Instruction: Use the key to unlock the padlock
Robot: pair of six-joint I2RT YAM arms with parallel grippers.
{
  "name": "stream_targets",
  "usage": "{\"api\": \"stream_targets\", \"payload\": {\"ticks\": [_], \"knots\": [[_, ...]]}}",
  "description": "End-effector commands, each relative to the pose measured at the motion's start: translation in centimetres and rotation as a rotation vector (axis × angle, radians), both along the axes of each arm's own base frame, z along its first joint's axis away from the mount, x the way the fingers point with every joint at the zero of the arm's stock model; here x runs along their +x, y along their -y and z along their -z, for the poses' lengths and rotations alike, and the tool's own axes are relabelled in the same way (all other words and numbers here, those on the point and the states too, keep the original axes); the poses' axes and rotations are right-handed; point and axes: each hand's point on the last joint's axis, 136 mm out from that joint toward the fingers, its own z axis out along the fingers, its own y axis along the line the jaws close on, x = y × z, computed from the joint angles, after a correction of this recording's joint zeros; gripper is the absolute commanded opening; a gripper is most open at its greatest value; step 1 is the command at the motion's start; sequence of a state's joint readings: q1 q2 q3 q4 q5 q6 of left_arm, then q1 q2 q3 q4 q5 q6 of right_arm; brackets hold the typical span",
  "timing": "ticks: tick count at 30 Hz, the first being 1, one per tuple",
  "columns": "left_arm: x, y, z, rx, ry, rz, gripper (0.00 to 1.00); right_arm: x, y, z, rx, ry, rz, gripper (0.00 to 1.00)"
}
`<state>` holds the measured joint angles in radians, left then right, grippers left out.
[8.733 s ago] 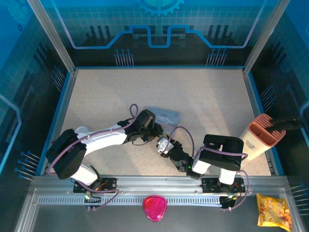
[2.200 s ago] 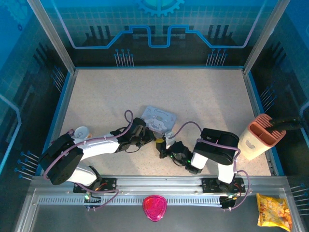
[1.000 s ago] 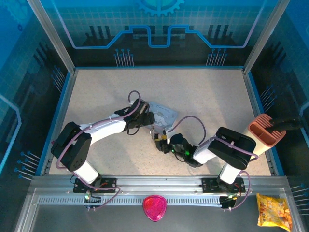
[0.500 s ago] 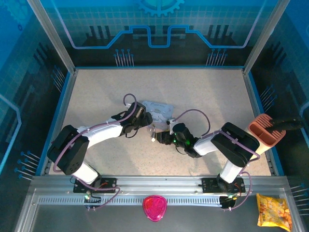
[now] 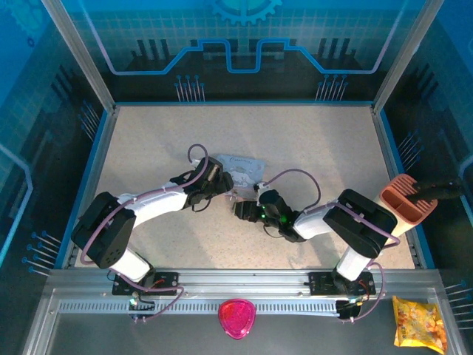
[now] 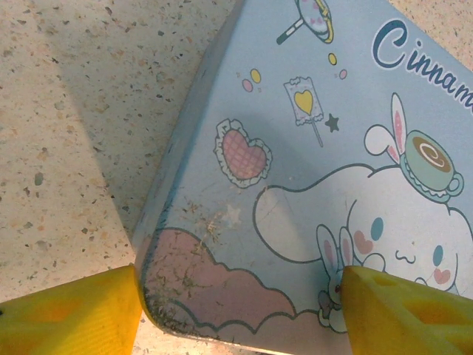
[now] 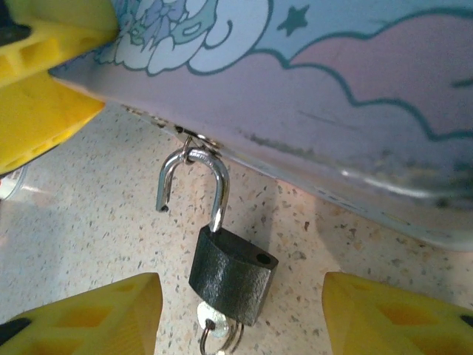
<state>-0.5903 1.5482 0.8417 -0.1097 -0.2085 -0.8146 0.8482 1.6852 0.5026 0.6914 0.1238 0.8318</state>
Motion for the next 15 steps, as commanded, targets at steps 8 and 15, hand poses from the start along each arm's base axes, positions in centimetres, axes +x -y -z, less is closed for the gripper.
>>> {"api": "stream_targets", "payload": {"ticks": [8, 15], "knots": [[-4.0, -1.4, 3.9, 0.065, -0.165, 0.022, 0.7, 0.3, -1.0, 1.8, -0.248, 0.02, 0.04, 0.54], [-4.1, -1.6, 3.8, 0.063, -0.16, 0.008, 0.7, 0.4, -0.8, 2.7, -0.349, -0.002, 0.062, 0.43]]}}
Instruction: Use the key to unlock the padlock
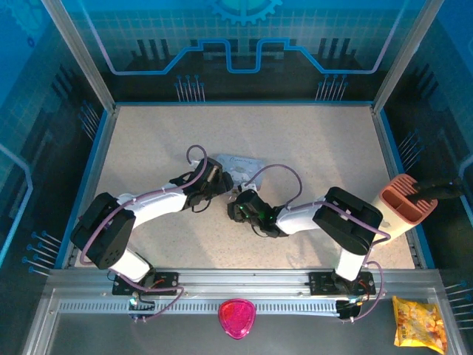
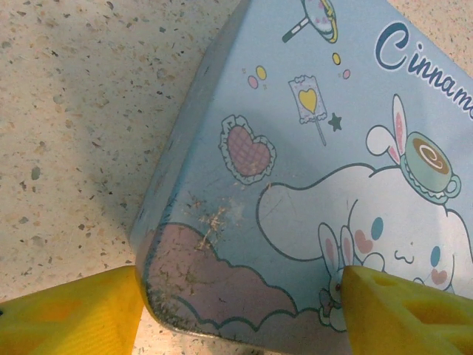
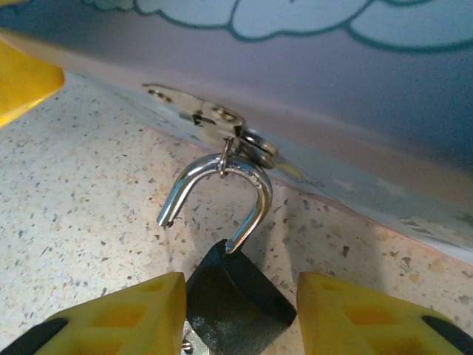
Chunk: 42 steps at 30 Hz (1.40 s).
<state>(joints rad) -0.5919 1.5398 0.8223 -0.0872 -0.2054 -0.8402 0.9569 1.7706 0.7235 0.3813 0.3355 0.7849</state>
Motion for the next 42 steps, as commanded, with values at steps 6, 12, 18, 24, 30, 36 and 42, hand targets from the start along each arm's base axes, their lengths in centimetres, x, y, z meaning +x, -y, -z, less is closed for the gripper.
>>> {"api": "stream_targets", "payload": {"ticks": [6, 12, 18, 24, 30, 36, 42], "knots": [[-4.1, -1.9, 3.9, 0.086, -0.164, 0.018, 0.7, -0.1, 1.3, 1.0, -0.073, -0.024, 0.048, 0.32], [-4.1, -1.9, 3.9, 0.086, -0.164, 0.014, 0.7, -0.2, 1.4, -0.4, 0.023, -0.027, 0.087, 0.21], [-4.2, -1.5, 4.0, 0.06, -0.167, 0.014, 0.69, 0.2, 1.5, -2.0, 0.208, -0.049, 0.161, 0.13], [-4.8, 0.4, 4.3, 0.029, -0.178, 0.037, 0.68, 1.2, 1.8, -3.2, 0.319, -0.037, 0.261, 0.08], [-5.5, 1.8, 4.0, 0.015, -0.17, 0.046, 0.67, 2.6, 3.3, -3.8, 0.458, -0.032, 0.394, 0.05], [-6.1, 2.6, 4.2, 0.002, -0.168, 0.043, 0.67, 4.0, 4.5, -4.6, 0.569, -0.005, 0.51, 0.04], [-6.0, 2.4, 3.9, -0.003, -0.148, 0.03, 0.67, 4.8, 5.2, -4.8, 0.615, 0.004, 0.572, 0.03]]}}
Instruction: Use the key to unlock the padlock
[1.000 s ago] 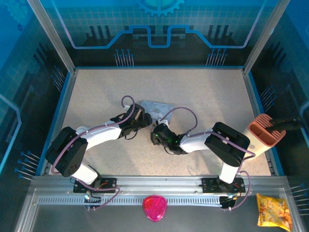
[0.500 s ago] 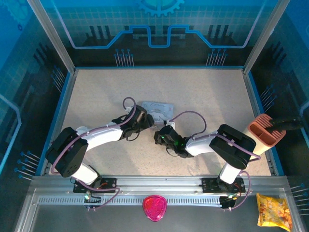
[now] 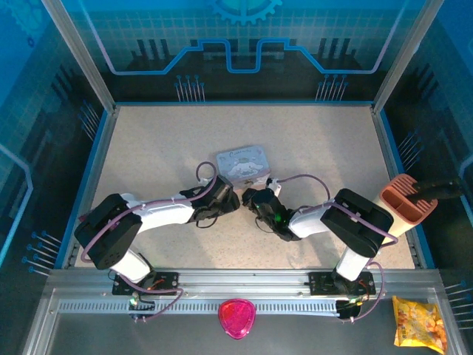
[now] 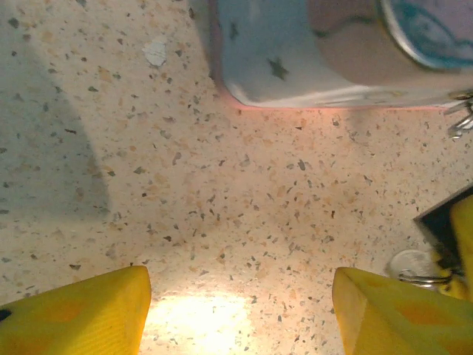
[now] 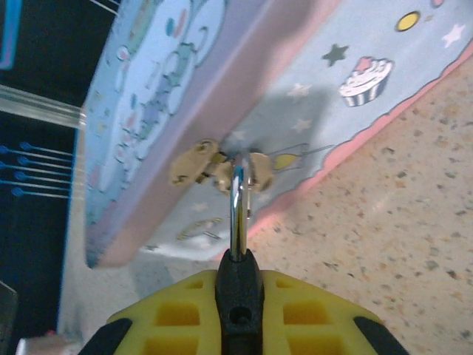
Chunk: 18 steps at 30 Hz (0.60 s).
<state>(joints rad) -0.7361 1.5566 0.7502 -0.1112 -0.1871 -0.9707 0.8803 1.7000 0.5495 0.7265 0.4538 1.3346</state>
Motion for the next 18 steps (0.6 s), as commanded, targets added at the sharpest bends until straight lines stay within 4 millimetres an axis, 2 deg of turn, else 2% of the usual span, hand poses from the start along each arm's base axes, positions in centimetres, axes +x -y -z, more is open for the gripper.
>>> {"api": "stream_targets", "payload": {"ticks": [1, 5, 10, 16, 18], "knots": [[-0.3, -0.5, 0.1, 0.006, -0.006, -0.019, 0.66, 1.5, 1.3, -1.2, 0.061, 0.035, 0.115, 0.03], [0.0, -0.9, -0.9, 0.005, 0.032, -0.03, 0.68, 1.3, 2.8, -0.4, 0.029, 0.01, 0.162, 0.02], [0.4, -1.2, -1.9, -0.009, 0.068, -0.03, 0.7, 1.3, 4.8, 1.6, -0.016, -0.052, 0.183, 0.02], [2.5, -1.1, -3.9, -0.015, 0.114, -0.024, 0.72, 0.8, 5.9, 3.1, -0.14, -0.071, 0.135, 0.04], [3.3, -0.9, -4.3, -0.009, 0.125, -0.022, 0.73, 1.1, 5.8, 3.6, -0.117, -0.071, 0.105, 0.04]]}}
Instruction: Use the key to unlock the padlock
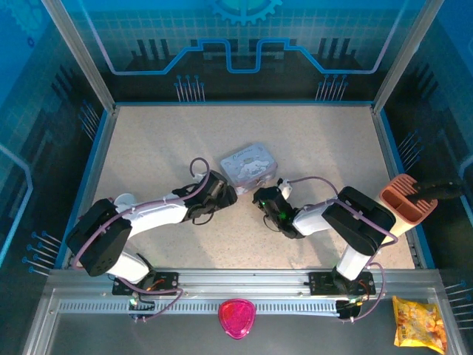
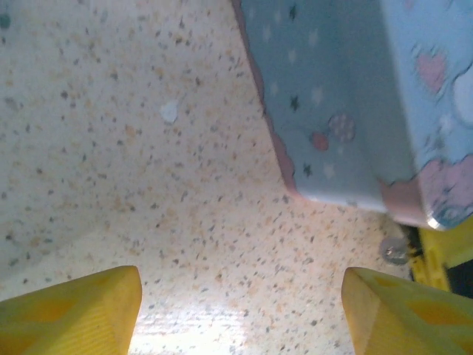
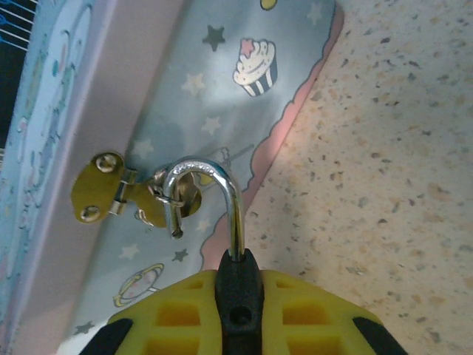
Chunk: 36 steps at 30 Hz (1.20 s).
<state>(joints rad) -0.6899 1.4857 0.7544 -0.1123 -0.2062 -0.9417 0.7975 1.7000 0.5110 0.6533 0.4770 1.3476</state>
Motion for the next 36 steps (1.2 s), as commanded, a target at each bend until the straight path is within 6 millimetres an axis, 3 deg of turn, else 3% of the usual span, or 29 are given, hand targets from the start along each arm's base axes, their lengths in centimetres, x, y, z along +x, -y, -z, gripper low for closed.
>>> {"api": "stream_targets", "payload": {"ticks": [1, 7, 13, 19, 24, 31, 36], "knots": [[2.1, 0.5, -1.7, 0.021, 0.05, 0.013, 0.74, 0.5, 1.2, 1.1, -0.001, 0.002, -0.023, 0.05], [4.4, 1.8, -1.6, 0.039, 0.041, 0.022, 0.75, 1.5, 0.8, 0.9, 0.078, 0.048, -0.085, 0.05], [6.0, 2.5, 0.6, 0.09, -0.017, 0.017, 0.76, 1.8, 0.6, 0.1, 0.072, 0.059, -0.123, 0.05], [4.9, 0.5, 2.6, 0.17, -0.058, -0.021, 0.75, 2.5, 3.0, 0.1, 0.083, 0.049, -0.085, 0.05], [4.1, -0.3, 3.0, 0.18, -0.062, -0.03, 0.74, 3.1, 4.8, -0.5, 0.082, 0.06, -0.054, 0.06], [3.7, 0.2, 2.9, 0.143, -0.059, -0.022, 0.73, 4.3, 3.4, -1.3, 0.159, 0.068, -0.086, 0.07], [3.6, 0.2, 2.5, 0.141, -0.052, -0.017, 0.73, 4.0, 4.1, -1.8, 0.108, 0.066, -0.083, 0.07]]}}
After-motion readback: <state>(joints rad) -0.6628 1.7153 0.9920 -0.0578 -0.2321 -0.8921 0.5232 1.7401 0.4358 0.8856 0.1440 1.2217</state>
